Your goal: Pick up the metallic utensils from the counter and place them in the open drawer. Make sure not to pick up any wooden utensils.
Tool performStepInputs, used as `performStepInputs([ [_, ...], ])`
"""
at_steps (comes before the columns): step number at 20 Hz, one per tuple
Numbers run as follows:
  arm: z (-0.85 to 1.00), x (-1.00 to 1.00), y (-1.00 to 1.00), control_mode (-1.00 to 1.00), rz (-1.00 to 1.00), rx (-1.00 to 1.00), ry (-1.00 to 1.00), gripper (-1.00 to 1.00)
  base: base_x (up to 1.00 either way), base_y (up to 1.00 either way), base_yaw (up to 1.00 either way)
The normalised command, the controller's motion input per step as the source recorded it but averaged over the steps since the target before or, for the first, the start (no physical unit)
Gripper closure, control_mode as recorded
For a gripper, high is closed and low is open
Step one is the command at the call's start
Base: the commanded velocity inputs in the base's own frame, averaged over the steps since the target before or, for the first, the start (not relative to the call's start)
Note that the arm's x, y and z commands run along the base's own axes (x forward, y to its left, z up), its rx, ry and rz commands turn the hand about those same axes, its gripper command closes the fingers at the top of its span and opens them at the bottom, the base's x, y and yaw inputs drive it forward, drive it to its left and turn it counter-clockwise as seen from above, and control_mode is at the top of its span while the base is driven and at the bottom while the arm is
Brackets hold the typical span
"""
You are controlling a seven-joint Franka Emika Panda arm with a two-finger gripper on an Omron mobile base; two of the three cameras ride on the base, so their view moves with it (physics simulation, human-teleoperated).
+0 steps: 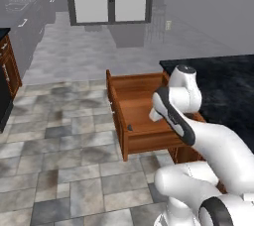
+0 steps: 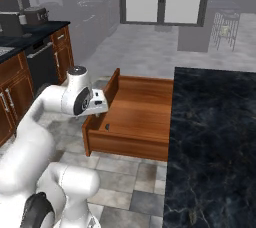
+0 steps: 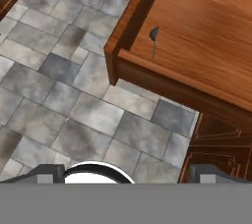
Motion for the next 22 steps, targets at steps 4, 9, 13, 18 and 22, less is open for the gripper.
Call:
performStepInputs([
  [4,1.00,-0.69,-0.07,-1.00,-0.01,0.01,-0.23,-1.00,0.00,0.00,0.00],
  [9,0.96,-0.77,-0.08,-1.00,-0.01,0.10,0.08,-1.00,0.00,0.00,0.00],
  [13,0.17,-0.51,0.02,-1.00,-0.05,0.05,0.04,-1.00,0.00,0.00,0.00],
  [18,0.17,-0.09,0.00,-1.00,0.00,0.01,0.01,-1.00,0.00,0.00,0.00],
  [22,0.24,0.02,0.00,-1.00,0.00,0.01,0.11,-1.00,0.00,0.00,0.00],
])
